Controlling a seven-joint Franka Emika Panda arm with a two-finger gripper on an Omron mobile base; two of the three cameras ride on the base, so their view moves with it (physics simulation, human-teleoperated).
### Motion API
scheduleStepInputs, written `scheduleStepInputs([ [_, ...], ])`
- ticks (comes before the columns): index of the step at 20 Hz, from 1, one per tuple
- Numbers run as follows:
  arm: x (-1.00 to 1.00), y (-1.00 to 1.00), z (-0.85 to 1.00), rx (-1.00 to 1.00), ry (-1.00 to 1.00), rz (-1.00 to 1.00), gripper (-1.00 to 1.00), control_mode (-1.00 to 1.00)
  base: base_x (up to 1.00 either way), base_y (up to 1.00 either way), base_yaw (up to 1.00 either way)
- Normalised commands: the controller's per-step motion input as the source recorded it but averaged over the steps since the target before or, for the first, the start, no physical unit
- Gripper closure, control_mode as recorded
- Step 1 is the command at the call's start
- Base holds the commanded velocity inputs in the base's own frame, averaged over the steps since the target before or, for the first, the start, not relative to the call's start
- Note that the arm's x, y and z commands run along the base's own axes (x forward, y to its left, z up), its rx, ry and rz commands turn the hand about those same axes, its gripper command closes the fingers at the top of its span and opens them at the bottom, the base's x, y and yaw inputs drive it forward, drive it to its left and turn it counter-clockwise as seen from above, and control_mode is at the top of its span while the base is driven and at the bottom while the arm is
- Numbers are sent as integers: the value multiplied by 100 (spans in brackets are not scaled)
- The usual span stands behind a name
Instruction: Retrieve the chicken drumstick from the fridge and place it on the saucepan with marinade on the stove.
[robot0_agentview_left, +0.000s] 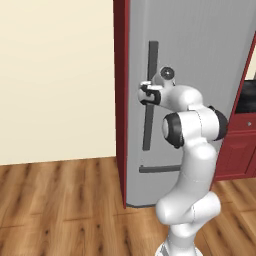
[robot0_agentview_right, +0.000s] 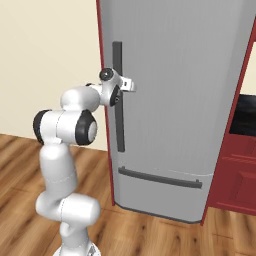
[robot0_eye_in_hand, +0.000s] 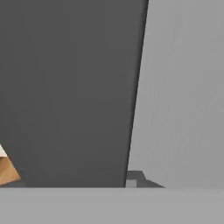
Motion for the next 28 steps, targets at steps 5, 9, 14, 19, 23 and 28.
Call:
scheduleStepInputs([
  [5, -77, -100, -4, 0, 14, -19, 100, -100, 0, 0, 0],
  [9, -89, -100, -16, 0, 1, -26, 100, -100, 0, 0, 0],
  [14, -86, -100, -17, 0, 0, -24, 100, -100, 0, 0, 0],
  [19, -86, -100, -15, 2, 0, -19, 100, -100, 0, 0, 0],
  [23, -85, -100, -7, 4, 0, -16, 100, -100, 0, 0, 0],
  [28, -82, -100, -1, 13, 0, -19, -100, -100, 0, 0, 0],
])
